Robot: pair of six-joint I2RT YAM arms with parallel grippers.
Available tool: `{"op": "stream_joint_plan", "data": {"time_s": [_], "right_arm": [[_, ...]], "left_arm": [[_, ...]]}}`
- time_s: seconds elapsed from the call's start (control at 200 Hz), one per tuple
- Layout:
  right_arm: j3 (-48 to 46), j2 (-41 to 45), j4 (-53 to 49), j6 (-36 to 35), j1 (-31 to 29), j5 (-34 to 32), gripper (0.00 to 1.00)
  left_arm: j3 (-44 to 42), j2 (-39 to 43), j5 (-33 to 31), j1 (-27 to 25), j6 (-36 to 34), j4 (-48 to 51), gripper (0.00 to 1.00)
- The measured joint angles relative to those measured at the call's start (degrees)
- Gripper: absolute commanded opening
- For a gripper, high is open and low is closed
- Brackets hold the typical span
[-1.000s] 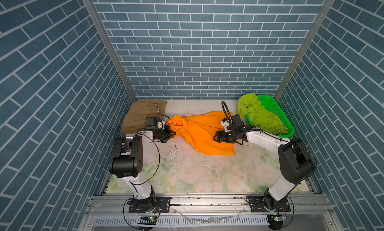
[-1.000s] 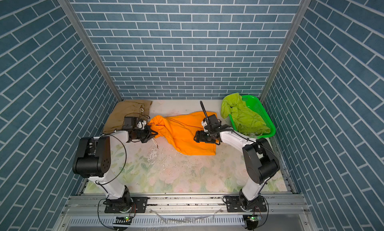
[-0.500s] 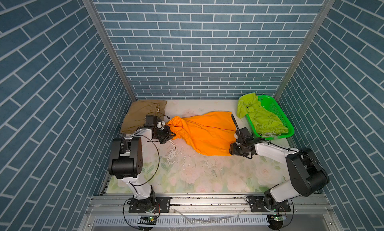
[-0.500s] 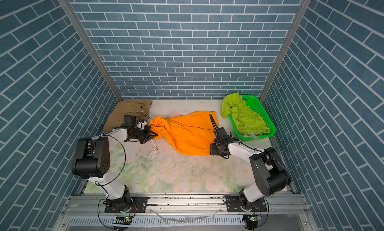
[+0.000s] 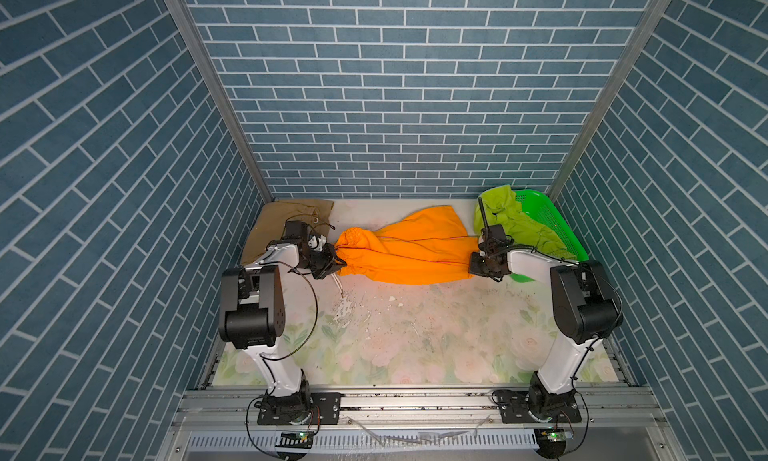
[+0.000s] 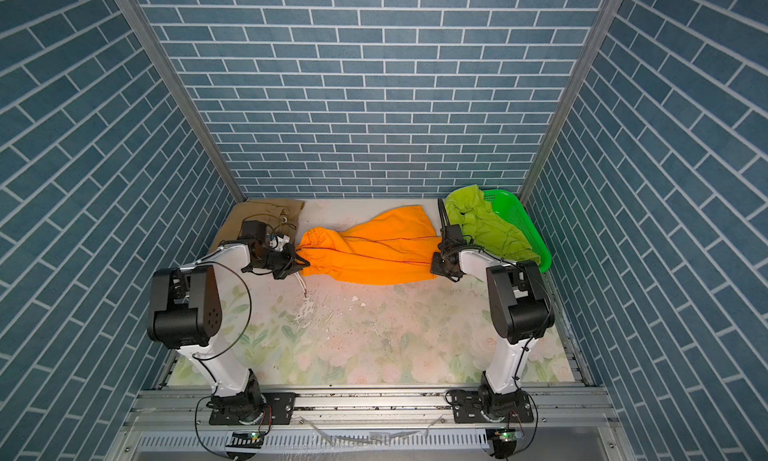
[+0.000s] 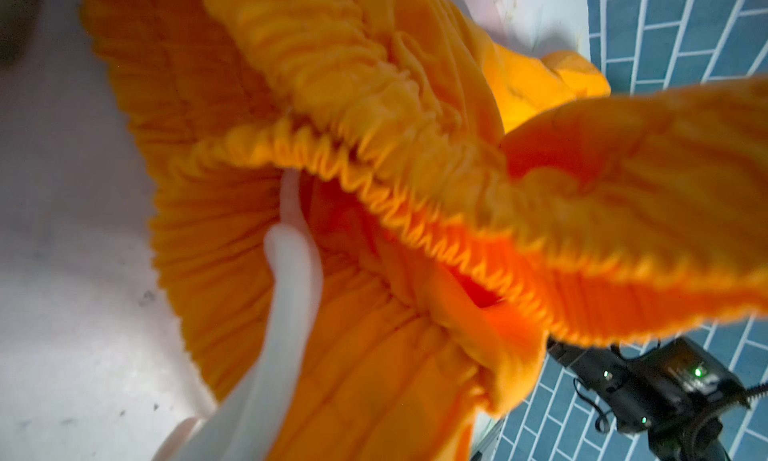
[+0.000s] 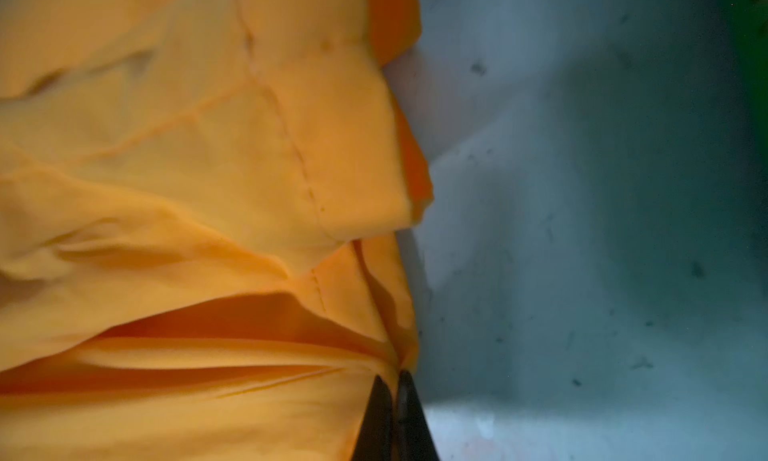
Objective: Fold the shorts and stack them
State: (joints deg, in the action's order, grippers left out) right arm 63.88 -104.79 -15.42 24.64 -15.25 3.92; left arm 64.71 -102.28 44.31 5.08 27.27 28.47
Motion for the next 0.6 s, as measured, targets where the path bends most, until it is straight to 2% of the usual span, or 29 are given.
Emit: {"op": "stream_joint_plan", "data": {"time_s": [0.085,0.145,0.215,0.3,0.41,0.485,0.525,0.545,0.565,0.6], "right_arm": [[0.5,0.0,0.0,-0.6,0.6,0.5,0.0],[-0.1,0.0,-0.2,-0.9,0.6,1.3,0.0],[-0.9,0.0,-0.4,-1.1,0.6,1.7,0.0],[-2.1,0.2,-0.6,-1.1,1.4,0.6,0.07],[-3.7,1.7,-1.0,-1.0,2.3,-0.3,0.21],[-4.7,3.3,-1.5,-1.2,2.4,-0.9,0.36],[-5.2,4.3,-1.9,-1.3,2.4,-1.0,0.45],[-5.4,5.0,-2.0,-1.4,2.4,-1.0,0.5],[-5.7,5.6,-2.2,-1.8,2.4,-1.0,0.54],[-6.3,6.9,-2.6,-1.8,2.1,-1.2,0.62]], "left_arm": [[-2.1,1.5,0.5,0.2,-2.5,3.8,0.01],[-4.1,3.1,0.6,0.7,-4.1,6.5,0.08],[-6.0,5.0,0.5,1.3,-5.9,9.4,0.18],[-8.2,7.5,-0.2,2.8,-7.4,11.2,0.41],[-10.9,10.7,-0.2,4.3,-8.4,12.9,0.52],[-11.7,12.1,-0.1,4.7,-8.5,13.6,0.61],[-12.1,13.0,0.0,5.0,-7.7,13.2,0.74],[-12.3,13.7,0.0,5.2,-7.3,12.6,0.84],[-12.5,14.4,0.0,5.4,-6.4,12.0,0.98],[-13.0,15.9,0.0,5.5,-4.9,10.3,1.0]]}}
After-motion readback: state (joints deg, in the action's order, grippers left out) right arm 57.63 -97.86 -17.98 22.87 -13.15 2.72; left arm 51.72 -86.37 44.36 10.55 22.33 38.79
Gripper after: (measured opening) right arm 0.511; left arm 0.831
